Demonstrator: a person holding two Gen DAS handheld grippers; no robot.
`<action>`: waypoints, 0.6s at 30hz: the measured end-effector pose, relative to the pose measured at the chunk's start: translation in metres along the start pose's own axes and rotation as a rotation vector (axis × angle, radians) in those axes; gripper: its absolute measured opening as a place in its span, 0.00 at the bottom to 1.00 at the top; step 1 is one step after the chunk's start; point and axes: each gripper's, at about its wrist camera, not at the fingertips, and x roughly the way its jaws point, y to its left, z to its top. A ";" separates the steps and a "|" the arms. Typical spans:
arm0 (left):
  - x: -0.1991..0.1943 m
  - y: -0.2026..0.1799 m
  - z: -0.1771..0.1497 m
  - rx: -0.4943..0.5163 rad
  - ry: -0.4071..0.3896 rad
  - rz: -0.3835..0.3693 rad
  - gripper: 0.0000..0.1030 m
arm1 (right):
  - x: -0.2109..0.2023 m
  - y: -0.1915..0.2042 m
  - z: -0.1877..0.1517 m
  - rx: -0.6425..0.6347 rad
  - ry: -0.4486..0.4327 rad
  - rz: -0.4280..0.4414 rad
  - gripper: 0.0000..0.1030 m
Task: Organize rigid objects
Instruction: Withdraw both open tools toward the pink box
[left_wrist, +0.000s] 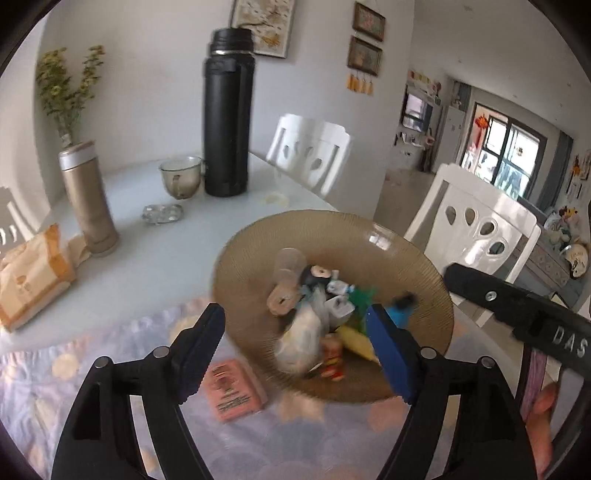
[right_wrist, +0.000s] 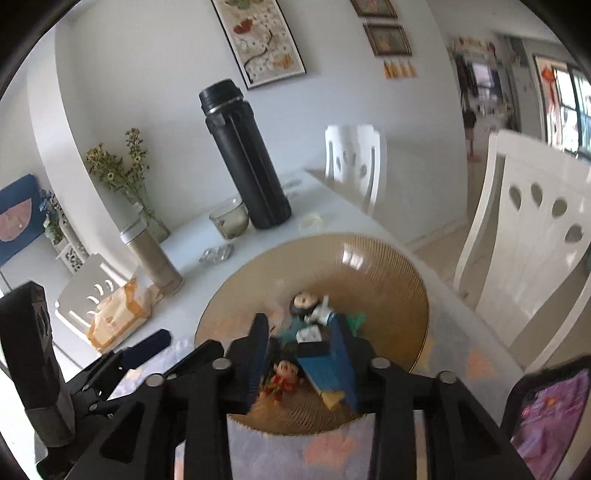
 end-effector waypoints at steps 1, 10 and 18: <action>-0.006 0.008 -0.001 -0.014 -0.001 0.007 0.75 | -0.006 0.001 -0.002 -0.013 -0.011 -0.009 0.35; -0.102 0.083 -0.021 -0.172 -0.072 0.126 0.75 | -0.041 0.024 -0.024 -0.031 -0.010 0.075 0.36; -0.153 0.127 -0.083 -0.308 -0.020 0.372 0.75 | -0.057 0.081 -0.061 -0.163 0.013 0.143 0.50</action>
